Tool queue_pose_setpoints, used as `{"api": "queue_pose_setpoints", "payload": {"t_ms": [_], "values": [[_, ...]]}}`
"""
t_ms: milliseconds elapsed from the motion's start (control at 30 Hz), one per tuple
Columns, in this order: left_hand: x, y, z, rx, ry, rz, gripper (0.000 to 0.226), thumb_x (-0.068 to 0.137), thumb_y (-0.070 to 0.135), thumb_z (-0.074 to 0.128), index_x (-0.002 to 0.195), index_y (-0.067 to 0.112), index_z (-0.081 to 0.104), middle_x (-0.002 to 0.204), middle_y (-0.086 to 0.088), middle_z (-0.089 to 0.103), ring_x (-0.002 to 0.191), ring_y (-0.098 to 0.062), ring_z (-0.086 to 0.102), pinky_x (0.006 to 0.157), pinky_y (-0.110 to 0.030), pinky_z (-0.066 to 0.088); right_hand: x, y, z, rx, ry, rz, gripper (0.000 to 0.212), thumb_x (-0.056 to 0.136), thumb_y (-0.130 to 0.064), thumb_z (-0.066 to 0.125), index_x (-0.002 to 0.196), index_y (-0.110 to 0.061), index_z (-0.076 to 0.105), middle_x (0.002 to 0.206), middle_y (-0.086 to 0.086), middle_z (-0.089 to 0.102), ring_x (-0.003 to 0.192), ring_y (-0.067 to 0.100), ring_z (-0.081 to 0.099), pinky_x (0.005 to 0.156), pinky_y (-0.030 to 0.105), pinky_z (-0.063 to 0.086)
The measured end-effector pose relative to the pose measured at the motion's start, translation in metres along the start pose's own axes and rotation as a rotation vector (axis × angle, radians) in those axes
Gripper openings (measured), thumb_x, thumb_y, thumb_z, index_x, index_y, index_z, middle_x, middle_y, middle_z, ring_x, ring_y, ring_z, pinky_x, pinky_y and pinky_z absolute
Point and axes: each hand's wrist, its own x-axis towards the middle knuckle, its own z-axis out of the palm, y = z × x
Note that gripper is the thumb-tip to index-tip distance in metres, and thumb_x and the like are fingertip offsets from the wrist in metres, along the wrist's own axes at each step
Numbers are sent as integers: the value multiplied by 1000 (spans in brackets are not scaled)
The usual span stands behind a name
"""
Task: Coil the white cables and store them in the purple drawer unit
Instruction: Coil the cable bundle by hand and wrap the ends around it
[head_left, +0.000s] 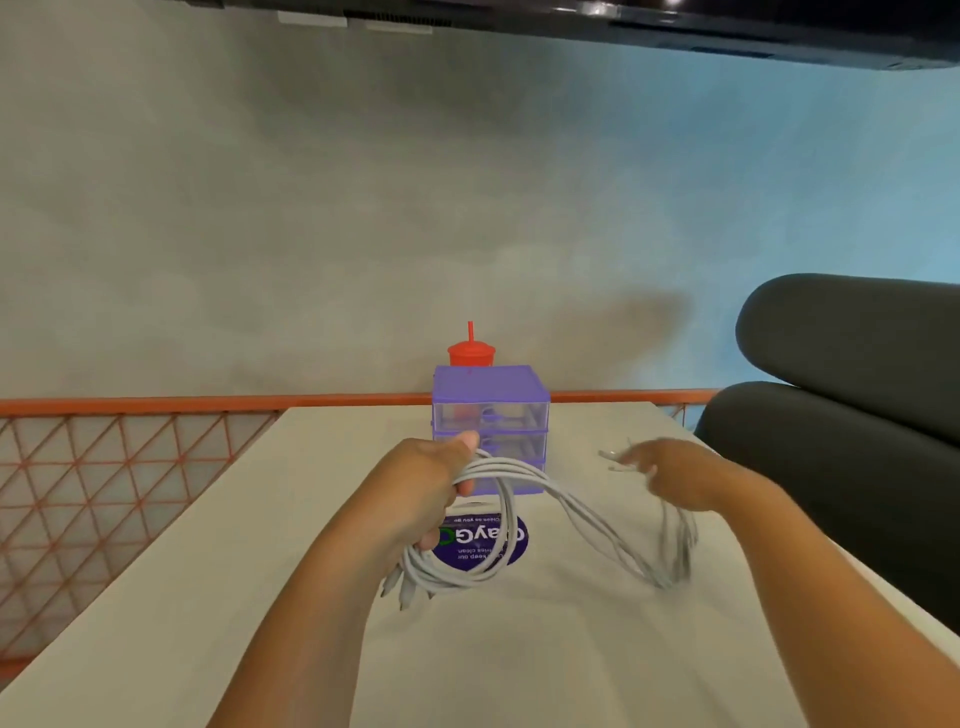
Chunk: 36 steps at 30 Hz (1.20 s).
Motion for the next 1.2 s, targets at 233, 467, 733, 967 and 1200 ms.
{"api": "queue_pose_setpoints", "payload": {"t_ms": [233, 467, 733, 967, 1200], "values": [[-3, 1, -3, -18, 38, 12, 50, 96, 41, 41, 60, 9, 55, 35, 9, 29, 31, -12, 25, 44, -24, 25, -62, -107, 11, 376, 77, -531, 28, 91, -34, 54, 118, -40, 54, 107, -15, 63, 90, 2, 58, 76, 13, 44], [-4, -5, 0, 52, -55, 47, 37, 97, 41, 38, 77, 16, 58, 61, -1, 39, 35, -10, 26, 41, -20, 26, -64, -107, 4, 421, 334, -612, 21, 85, -39, 61, 104, -46, 63, 100, -18, 68, 90, 6, 61, 78, 29, 53], [-18, 4, -5, -266, -480, 79, 58, 77, 70, 45, 67, 18, 69, 49, 3, 27, 32, -2, 19, 36, -14, 22, -41, -104, 28, 455, 835, -771, 46, 92, -60, 21, 80, -26, 49, 71, -1, 54, 66, 10, 46, 55, 29, 41], [-20, 10, -1, -282, -247, 151, 39, 73, 45, 57, 73, 7, 65, 48, 5, 21, 35, -6, 16, 36, -16, 19, -40, -109, 25, 654, 760, -618, 56, 85, -70, 23, 96, -36, 66, 96, -17, 46, 94, 13, 46, 76, 22, 41], [-12, 12, -4, -548, -6, 118, 38, 92, 35, 47, 70, 6, 58, 43, 5, 21, 30, -5, 16, 32, -13, 20, -78, -129, 4, 532, 999, -451, 29, 91, -38, 43, 76, -17, 57, 69, -8, 56, 63, 11, 50, 54, 20, 39]]}}
